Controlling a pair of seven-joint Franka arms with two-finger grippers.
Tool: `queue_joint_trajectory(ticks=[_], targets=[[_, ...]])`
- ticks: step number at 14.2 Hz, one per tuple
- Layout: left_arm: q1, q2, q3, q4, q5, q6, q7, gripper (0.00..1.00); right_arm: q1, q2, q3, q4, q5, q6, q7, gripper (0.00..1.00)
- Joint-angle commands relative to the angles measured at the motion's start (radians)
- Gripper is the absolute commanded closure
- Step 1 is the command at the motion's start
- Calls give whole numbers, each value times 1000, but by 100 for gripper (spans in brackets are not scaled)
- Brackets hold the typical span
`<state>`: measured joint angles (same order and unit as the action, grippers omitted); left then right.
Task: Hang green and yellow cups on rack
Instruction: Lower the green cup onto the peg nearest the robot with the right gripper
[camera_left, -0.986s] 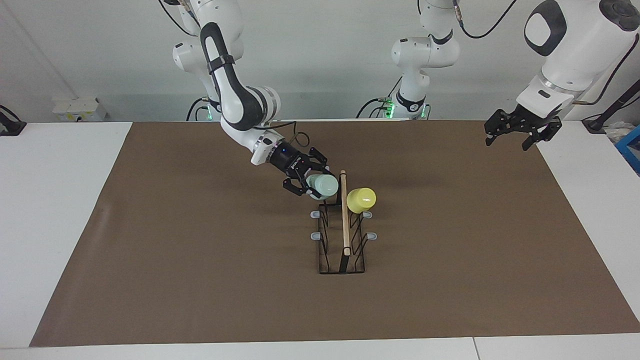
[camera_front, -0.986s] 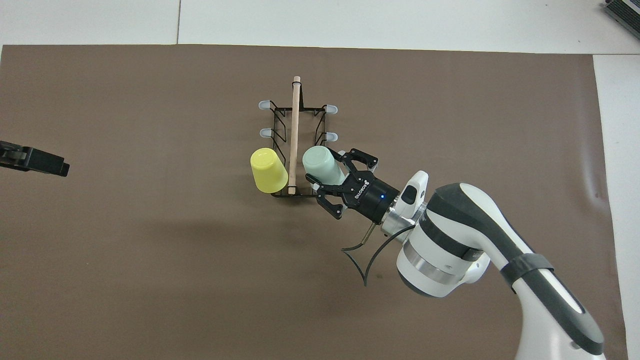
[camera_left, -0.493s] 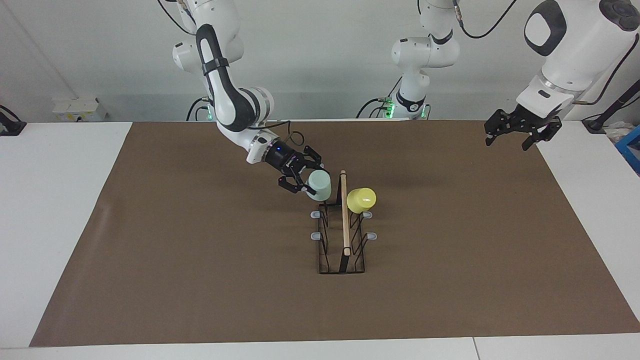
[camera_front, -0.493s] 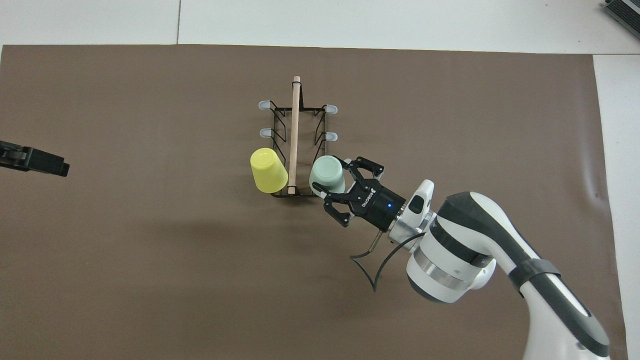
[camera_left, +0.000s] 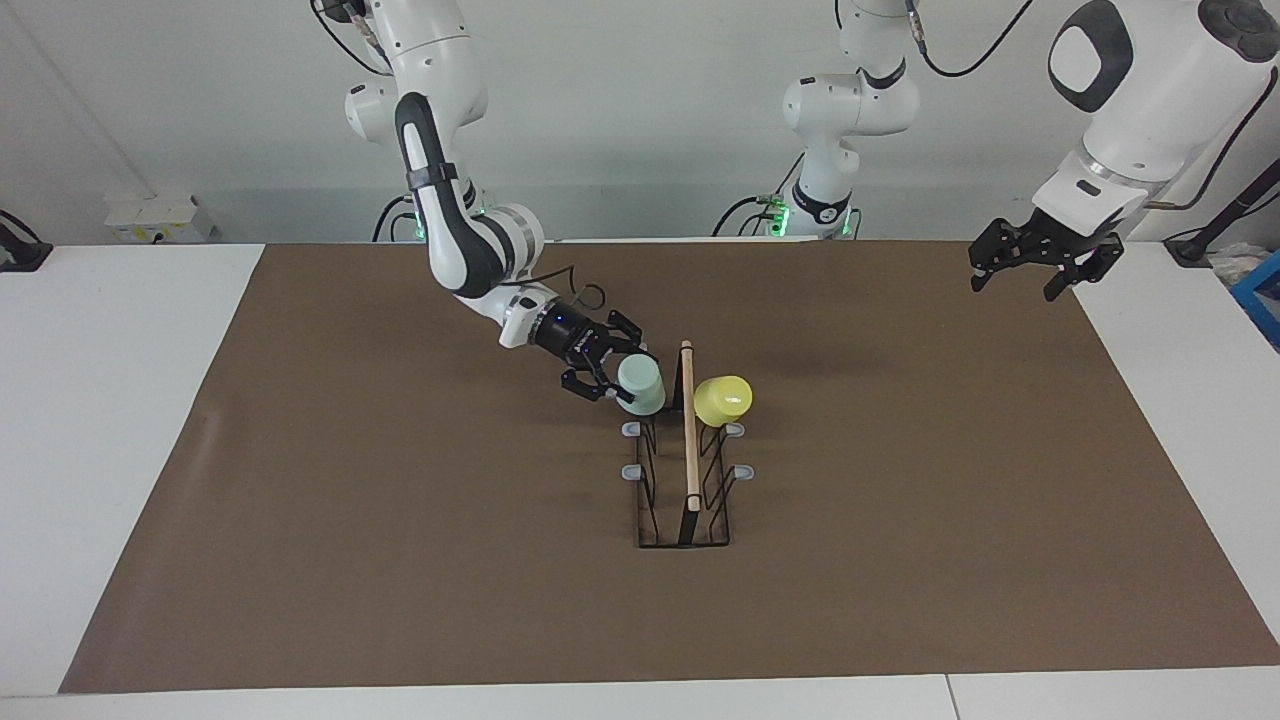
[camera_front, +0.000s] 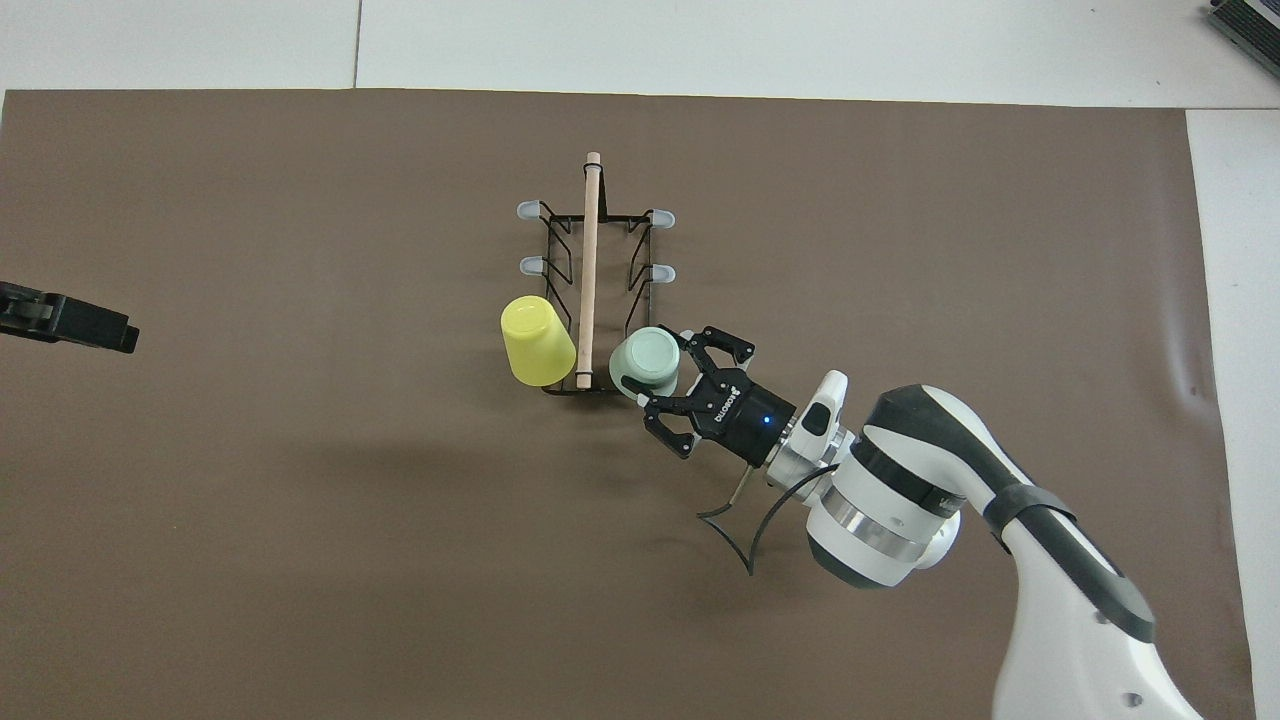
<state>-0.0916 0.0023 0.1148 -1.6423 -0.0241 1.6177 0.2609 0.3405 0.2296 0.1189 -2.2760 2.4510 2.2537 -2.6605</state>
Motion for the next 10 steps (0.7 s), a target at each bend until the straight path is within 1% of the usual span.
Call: queue_joint_trajectory(ticks=[1,2,3,4,5,6,8,10], targets=[[0,-30,0,-33,4,10,0,0,-9,10,8,-2,22,-5,-30,94],[0,-30,0,-33,4,10,0,0,-9,11,8,3,22,3,-30,82],[0,-30,0,-33,3,8,1,0,-9,13,8,3,23,10,-29,59],[0,-30,0,-33,4,10,1,0,-9,14,8,4,23,15,-29,22],[0,-30,0,-33,3,10,0,0,-9,14,8,3,22,18,-29,0],[0,-30,0,-33,4,10,0,0,-9,14,8,4,20,30,-26,0],[0,-30,0,-33,4,8,1,0,-8,1,8,18,-1,107,-16,0],[0,-30,0,-33,4,10,1,0,9,-39,10,45,-30,235,0,0]])
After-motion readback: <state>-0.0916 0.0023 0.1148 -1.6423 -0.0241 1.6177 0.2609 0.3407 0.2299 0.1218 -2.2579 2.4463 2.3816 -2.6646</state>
